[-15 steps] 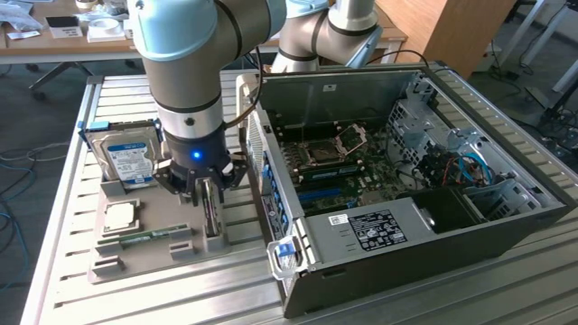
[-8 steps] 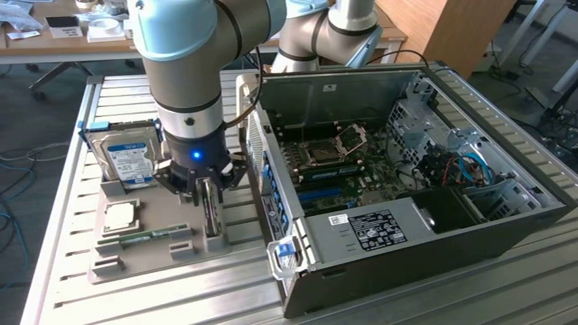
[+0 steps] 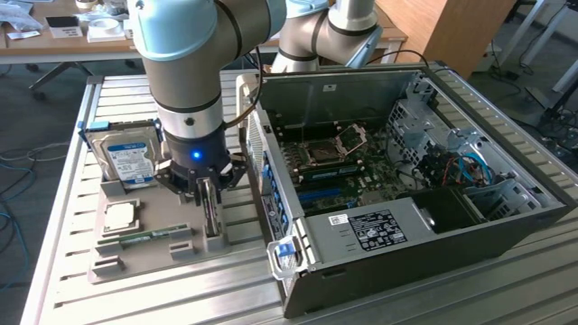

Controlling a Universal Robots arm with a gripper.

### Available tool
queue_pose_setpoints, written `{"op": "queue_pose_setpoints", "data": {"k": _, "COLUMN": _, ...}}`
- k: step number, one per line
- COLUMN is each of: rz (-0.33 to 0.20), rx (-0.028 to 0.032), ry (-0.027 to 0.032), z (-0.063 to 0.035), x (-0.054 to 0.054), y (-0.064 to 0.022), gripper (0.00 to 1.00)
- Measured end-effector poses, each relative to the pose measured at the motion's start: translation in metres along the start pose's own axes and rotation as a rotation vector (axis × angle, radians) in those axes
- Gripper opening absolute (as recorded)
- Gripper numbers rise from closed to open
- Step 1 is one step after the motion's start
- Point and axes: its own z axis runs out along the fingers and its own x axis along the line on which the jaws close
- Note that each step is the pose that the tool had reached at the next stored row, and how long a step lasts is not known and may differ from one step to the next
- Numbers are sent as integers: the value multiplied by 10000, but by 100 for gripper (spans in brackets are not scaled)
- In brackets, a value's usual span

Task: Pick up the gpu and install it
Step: 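Pick up the gpu and move the gpu toward the slot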

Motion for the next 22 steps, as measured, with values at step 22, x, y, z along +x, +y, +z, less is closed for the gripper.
{"op": "queue_pose_setpoints", "data": {"k": 22, "rz": -4, "rx": 0, "ry": 0, "z": 7, "x": 15, "y": -5, "gripper": 40}}
